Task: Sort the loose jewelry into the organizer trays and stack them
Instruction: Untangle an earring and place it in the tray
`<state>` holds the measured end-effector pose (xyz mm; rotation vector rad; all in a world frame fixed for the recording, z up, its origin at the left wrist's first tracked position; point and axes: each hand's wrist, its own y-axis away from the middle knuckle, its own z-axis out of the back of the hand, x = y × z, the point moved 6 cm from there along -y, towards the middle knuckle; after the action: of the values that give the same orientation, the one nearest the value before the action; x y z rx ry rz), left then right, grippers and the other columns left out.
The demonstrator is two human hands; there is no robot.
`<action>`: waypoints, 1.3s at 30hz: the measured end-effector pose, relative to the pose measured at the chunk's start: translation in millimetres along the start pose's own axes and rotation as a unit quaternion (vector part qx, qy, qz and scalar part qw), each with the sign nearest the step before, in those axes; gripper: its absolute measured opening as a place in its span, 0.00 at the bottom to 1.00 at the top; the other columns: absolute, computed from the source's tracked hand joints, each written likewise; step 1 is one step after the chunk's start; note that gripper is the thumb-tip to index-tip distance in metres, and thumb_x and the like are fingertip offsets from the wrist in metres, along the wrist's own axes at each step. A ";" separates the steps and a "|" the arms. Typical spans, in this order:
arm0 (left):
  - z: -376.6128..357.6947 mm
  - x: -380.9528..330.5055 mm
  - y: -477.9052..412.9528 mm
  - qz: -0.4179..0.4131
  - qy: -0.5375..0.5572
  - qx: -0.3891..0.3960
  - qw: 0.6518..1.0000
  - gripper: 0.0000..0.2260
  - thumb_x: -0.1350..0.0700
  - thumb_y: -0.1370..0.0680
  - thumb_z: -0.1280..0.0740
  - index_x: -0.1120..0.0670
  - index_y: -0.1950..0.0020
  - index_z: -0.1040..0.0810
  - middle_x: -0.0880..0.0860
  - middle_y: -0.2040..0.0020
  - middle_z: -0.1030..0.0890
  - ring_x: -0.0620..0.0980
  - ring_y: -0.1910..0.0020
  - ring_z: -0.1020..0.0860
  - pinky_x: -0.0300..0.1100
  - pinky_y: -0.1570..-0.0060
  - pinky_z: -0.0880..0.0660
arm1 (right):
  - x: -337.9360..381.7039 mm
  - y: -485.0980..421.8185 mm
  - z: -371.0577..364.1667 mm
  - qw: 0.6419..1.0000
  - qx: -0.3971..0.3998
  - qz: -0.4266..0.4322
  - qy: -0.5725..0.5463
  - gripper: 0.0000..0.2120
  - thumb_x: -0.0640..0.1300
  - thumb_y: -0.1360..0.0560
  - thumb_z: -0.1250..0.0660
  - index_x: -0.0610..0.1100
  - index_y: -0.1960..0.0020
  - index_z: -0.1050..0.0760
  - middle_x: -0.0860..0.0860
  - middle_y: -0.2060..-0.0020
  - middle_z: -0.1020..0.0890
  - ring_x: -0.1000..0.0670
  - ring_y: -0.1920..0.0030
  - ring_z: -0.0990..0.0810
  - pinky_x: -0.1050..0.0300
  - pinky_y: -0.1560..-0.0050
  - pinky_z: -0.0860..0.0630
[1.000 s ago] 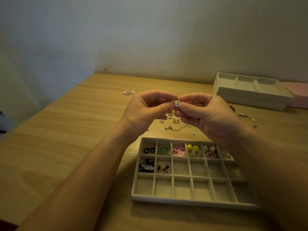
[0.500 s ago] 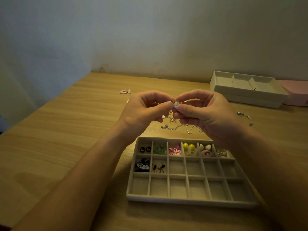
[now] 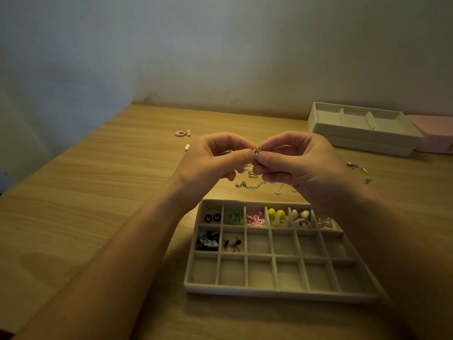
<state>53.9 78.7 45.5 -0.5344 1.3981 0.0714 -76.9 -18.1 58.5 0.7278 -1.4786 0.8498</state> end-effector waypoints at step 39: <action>0.6 15.5 4.8 0.101 -0.138 -0.001 0.985 0.11 0.50 0.19 0.34 0.53 0.55 0.15 0.48 0.62 0.18 0.44 0.67 0.28 0.35 0.69 0.32 | -21.9 27.6 -9.0 0.929 0.149 -0.208 0.268 0.03 0.38 0.24 0.27 0.39 0.52 0.16 0.44 0.59 0.13 0.51 0.64 0.16 0.59 0.63 0.20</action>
<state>55.7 79.1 29.4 -0.3675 1.1755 0.3001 -93.4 3.3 34.3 0.9058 -0.6776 0.8603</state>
